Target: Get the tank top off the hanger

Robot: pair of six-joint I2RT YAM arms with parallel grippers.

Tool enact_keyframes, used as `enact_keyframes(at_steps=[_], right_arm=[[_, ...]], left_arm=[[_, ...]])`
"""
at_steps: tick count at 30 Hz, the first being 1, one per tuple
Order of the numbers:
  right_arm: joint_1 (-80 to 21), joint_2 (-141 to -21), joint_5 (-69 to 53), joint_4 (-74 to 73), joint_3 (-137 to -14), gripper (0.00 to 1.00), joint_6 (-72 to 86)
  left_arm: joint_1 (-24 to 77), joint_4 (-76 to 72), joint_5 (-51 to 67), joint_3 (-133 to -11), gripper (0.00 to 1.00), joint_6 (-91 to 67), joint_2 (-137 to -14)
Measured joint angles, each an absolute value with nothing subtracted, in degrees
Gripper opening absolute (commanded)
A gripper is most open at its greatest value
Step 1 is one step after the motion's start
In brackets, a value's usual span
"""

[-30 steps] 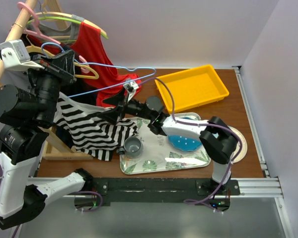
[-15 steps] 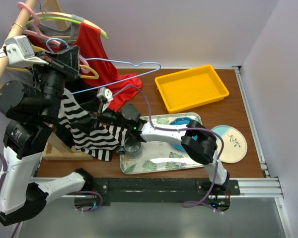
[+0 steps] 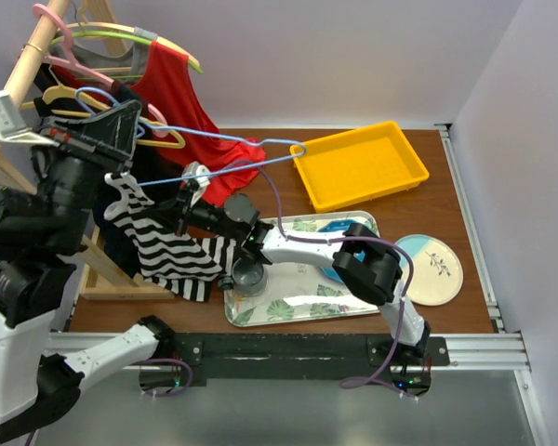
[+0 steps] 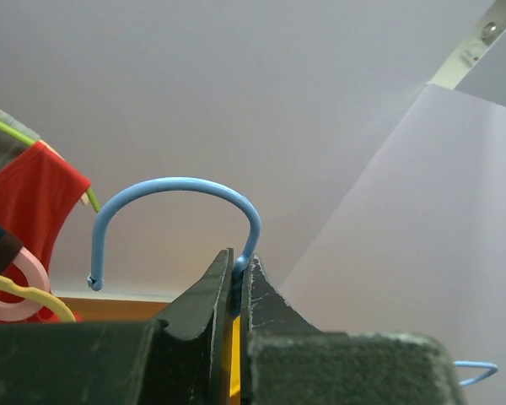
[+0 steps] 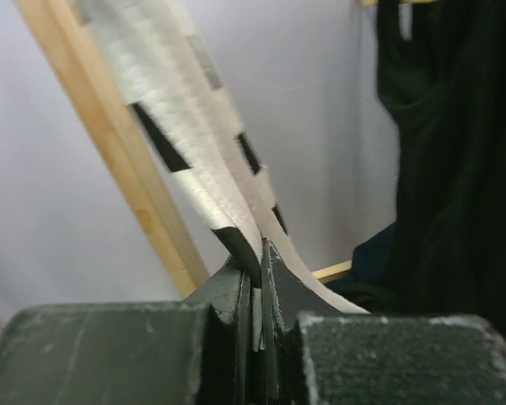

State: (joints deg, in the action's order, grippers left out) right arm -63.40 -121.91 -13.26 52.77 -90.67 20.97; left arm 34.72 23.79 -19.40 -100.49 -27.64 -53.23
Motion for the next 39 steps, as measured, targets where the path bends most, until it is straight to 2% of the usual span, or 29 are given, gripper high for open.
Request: enact_keyframes(at_steps=[8,21,39], right_arm=[[-58.78,-121.23,-14.85,52.75,-90.87,0.00,25.04],[-57.56,-119.87,-17.91,44.53,-94.91,0.00,25.80],[-54.39,-119.35,-17.45,32.77,-103.98,0.00,25.30]], left_arm=[[34.72,28.40,-11.57,-98.41,0.00,-32.97,-46.81],[34.72,32.38,4.51,-95.46,0.00,-36.42,-45.87],[34.76,43.57,16.40,-96.25,0.00,-30.89,-42.94]])
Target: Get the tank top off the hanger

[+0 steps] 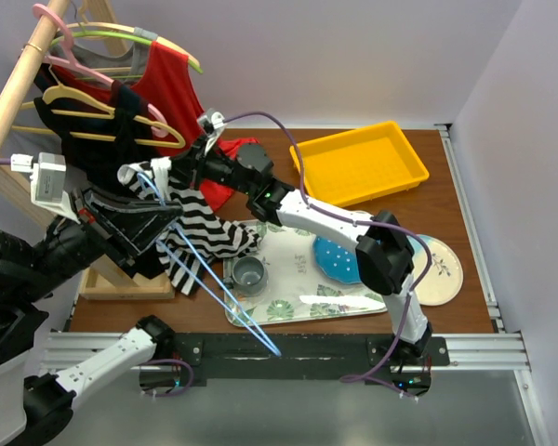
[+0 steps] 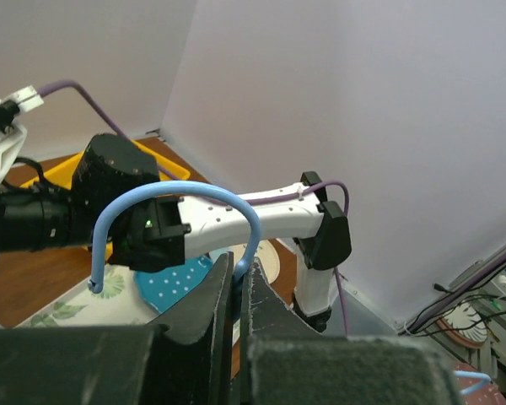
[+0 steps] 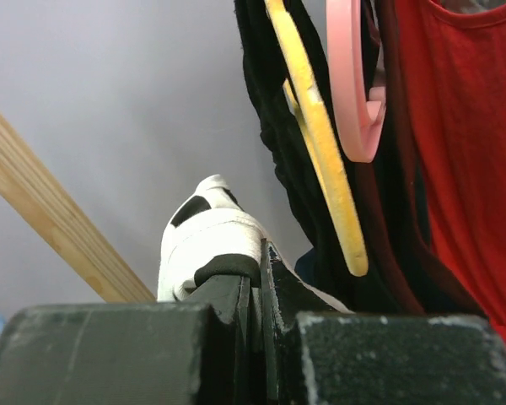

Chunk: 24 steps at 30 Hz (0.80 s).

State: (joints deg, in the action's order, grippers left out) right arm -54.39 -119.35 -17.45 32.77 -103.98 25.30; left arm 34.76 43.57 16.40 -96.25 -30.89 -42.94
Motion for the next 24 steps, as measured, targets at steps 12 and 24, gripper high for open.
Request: enact_keyframes(at_steps=[12,24], right_arm=[[-53.65,-113.75,-14.59,19.62,-108.66,0.00,22.28],[-46.87,-96.66,6.42,-6.02,-119.00,0.00,13.82]], left_arm=[[34.76,54.00,14.48,-96.27,0.00,-23.92,-42.78],[34.76,56.58,2.57,-92.97,0.00,-20.84,-42.61]])
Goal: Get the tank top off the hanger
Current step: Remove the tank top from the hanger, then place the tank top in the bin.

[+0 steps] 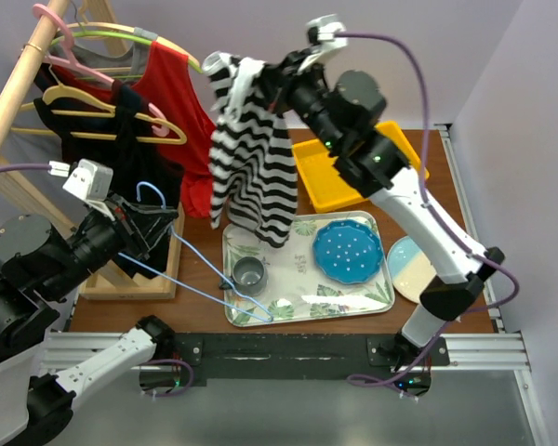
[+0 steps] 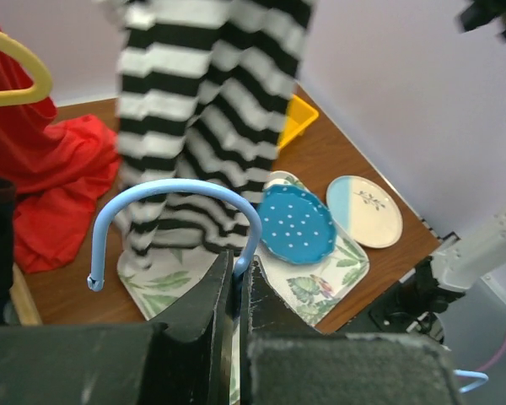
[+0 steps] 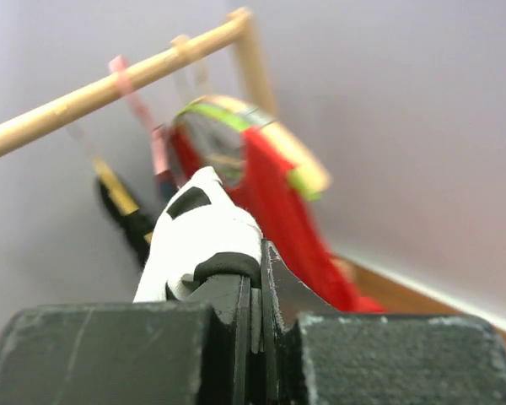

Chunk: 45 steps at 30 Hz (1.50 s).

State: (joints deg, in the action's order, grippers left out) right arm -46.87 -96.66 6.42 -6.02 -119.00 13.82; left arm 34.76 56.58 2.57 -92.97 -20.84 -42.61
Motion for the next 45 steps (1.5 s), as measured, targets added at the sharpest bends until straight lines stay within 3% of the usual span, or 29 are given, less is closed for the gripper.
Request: enact_keyframes(at_steps=[5,12,23,34,45], right_arm=[[-41.87,-93.65,12.71,-8.91,-122.28,0.00,8.78],[-31.46,-98.83,14.74,-9.02,-130.85,0.00,4.34],[-20.27,-108.75,12.47,2.17,-129.75,0.00,1.28],[-19.99,-105.75,18.79,7.57,-104.92,0.00,-2.20],[-17.32,-110.24,21.12,1.67,-102.21,0.00,1.19]], left_arm=[[34.76,56.29,-1.17,-92.23,0.00,-19.68,-42.63],[34.76,53.87,-5.02,-91.02,0.00,-18.87,-42.50],[34.79,51.86,-7.79,-91.02,0.00,-18.85,-42.72],[34.79,51.07,-9.21,-91.02,0.00,-18.85,-43.29],[34.79,50.17,-9.87,-90.45,0.00,-18.17,-44.36]])
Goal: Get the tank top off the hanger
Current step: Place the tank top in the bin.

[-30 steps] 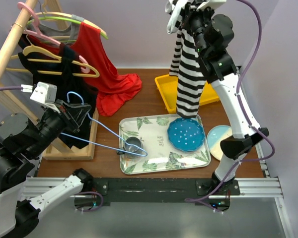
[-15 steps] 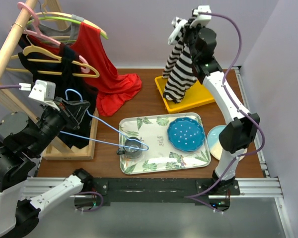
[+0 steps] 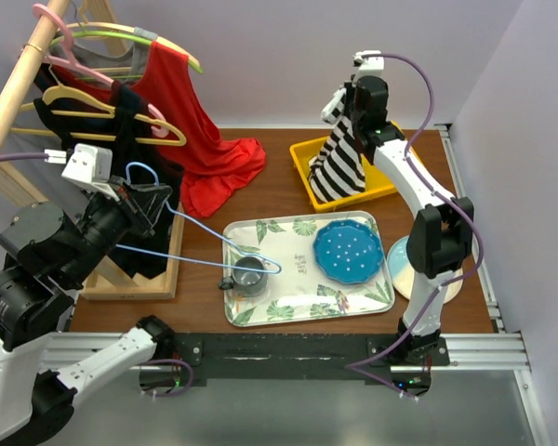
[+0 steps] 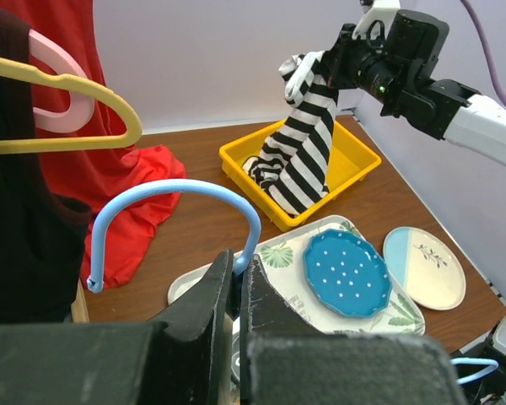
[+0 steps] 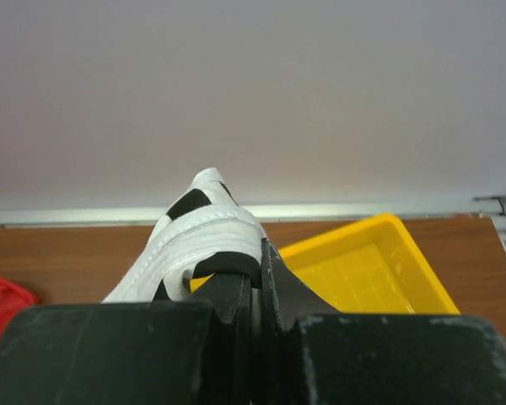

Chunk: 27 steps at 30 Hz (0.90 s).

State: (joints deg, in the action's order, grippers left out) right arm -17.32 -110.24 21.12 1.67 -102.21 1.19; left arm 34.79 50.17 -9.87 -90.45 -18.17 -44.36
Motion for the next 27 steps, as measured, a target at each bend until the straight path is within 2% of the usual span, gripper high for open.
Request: enact_keyframes(at_steps=[8,9,11,12,13,18,23,24,26,27], right_arm=[[-12.93,-121.97,21.98,-7.68,-105.45,0.00,7.20],[-12.14,-124.11,21.96,-9.87,-107.20,0.09,8.60],[-10.68,-127.44,22.06,-13.65,-109.47,0.19,11.25],[-10.09,-128.49,22.37,-15.46,-110.17,0.38,12.29],[-9.58,-129.45,23.27,-17.65,-110.91,0.47,13.43],[-8.34,-131.07,27.20,-26.76,-115.15,0.62,16.97],[-8.54,-129.71,27.24,-32.62,-120.81,0.61,17.74],[-8.62,-128.97,26.74,-33.47,-121.71,0.56,17.87],[-8.73,-127.11,25.52,-35.07,-122.58,0.52,18.02],[-8.84,-125.91,24.36,-35.90,-122.69,0.46,18.24]], left_arm=[[34.76,50.15,-11.00,-90.37,0.00,-15.40,-45.84],[34.76,50.17,-11.07,-90.37,0.00,-15.31,-45.91],[34.76,50.22,-11.33,-90.37,0.00,-15.18,-46.02],[34.76,50.22,-11.53,-90.41,0.00,-15.16,-46.09],[34.76,50.19,-11.70,-90.45,0.00,-15.11,-46.13],[34.76,50.24,-12.49,-90.54,0.00,-14.28,-46.24],[34.76,50.22,-12.67,-90.54,0.00,-14.15,-46.24],[34.76,50.22,-12.67,-90.54,0.00,-14.15,-46.24],[34.76,50.22,-12.67,-90.54,0.00,-14.13,-46.24],[34.76,50.22,-12.67,-90.54,0.00,-14.11,-46.26]])
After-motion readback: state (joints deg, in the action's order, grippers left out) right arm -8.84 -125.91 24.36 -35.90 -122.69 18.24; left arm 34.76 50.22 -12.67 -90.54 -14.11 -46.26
